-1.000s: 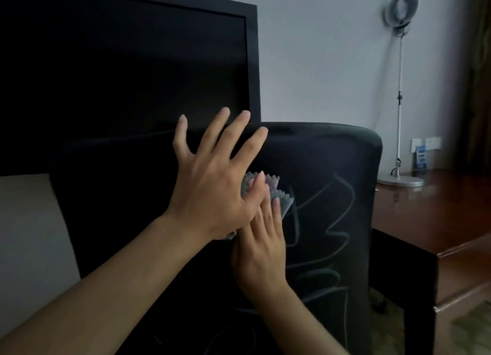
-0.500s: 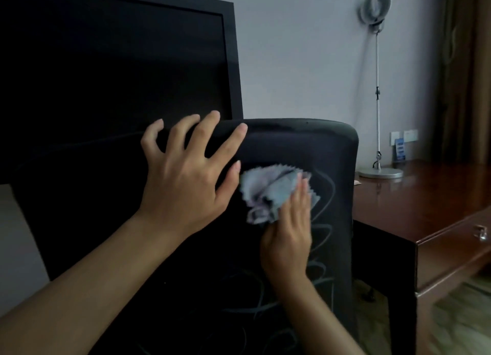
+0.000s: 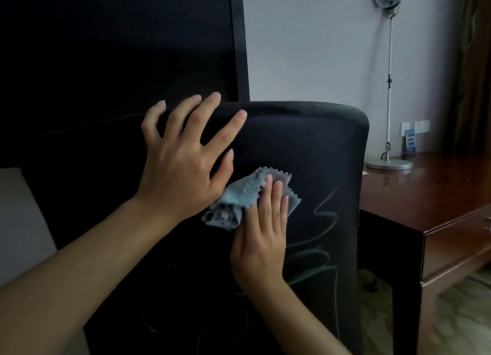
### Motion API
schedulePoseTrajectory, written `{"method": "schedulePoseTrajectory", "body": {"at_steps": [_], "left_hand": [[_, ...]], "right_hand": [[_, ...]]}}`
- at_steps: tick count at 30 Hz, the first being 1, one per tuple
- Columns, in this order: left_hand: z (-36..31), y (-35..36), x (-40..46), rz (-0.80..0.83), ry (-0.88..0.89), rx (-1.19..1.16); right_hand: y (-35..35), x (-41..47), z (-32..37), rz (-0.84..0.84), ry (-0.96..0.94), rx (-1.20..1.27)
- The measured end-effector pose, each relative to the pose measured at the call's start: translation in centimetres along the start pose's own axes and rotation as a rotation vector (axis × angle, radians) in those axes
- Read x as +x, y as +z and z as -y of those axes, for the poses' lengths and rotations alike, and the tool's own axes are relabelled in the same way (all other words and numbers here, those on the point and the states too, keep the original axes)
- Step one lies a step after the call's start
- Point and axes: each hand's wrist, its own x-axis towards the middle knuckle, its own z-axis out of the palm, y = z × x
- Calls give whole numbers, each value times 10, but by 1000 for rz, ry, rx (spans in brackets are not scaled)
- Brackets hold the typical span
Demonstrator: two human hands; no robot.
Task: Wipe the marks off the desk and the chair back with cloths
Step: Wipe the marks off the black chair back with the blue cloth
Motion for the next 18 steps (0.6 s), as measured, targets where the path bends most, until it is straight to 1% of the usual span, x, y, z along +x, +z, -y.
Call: {"method": "schedulePoseTrajectory", "body": {"at_steps": [2,4,6,8,10,11,12,13,15,16,17,18], "left_hand": [[1,0,-3,-1,-11,-14],[1,0,-4,1,-18,-19],[-1,-1,-4,3,-28,-28],[-5,-2,-2,-8,-47,-52],[-5,-3,-3,-6,-54,-58],[-4,-3,-4,-6,-50,-50],[-2,-3,-5,-2,-43,-39],[-3,-3,-7,6,-36,-38],[-2,-3,-9,9,-19,-48],[0,-4,-10,4,-8,-58],[1,-5,-10,5,7,-69],[3,-6,-13,8,18,-75]], "right_hand": [[-8,7,-12,9,-71,-20],[-16,31,-29,-58,-37,-31],[-22,62,-53,-160,158,-31],[-26,75,-68,-214,399,46],[-19,57,-66,-202,534,102],[-16,38,-61,-183,555,106],[-13,15,-56,-152,547,99],[-13,-11,-51,-113,493,79],[-19,-48,-56,-44,284,36],[-22,-52,-67,-19,214,18],[-24,-47,-80,-19,219,3],[-26,-36,-88,-36,304,2]]}}
